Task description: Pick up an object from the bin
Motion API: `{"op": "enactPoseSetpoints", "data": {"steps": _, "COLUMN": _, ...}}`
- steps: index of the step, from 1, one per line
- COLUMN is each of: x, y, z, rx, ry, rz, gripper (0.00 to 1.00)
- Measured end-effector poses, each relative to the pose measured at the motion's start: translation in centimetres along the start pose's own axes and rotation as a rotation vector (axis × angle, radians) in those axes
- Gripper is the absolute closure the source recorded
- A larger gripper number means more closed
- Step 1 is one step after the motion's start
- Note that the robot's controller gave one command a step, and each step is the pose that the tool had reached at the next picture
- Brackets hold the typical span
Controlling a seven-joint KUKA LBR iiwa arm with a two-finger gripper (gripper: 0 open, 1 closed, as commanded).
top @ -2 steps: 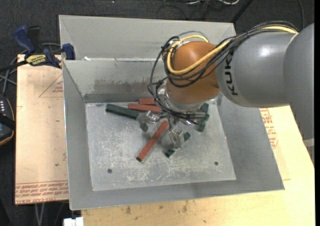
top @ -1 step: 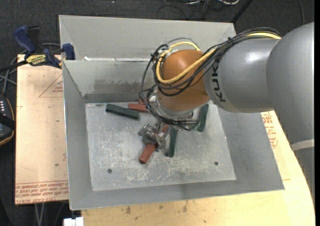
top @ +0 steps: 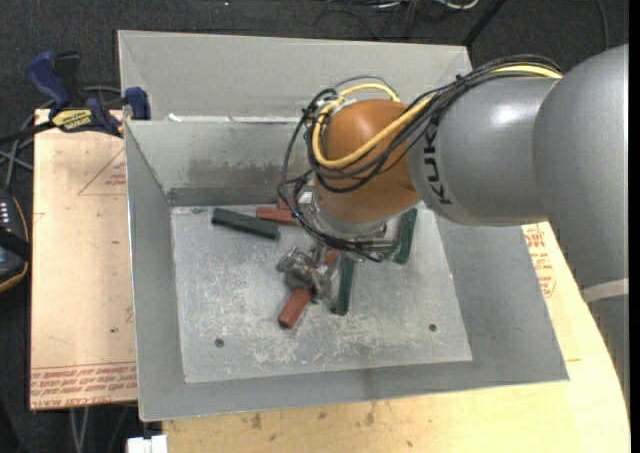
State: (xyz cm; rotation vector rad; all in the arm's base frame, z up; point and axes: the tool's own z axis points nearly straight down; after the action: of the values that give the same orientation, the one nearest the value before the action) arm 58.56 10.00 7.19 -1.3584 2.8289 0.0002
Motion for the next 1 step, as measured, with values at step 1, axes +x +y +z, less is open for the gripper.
{"op": "enactPoseSetpoints", "data": {"steps": 1, "x": 0.12, "y": 0.15, "z": -0.58, "rx": -0.004, "ry": 0.003, "rz": 0.0, "gripper": 1.0}}
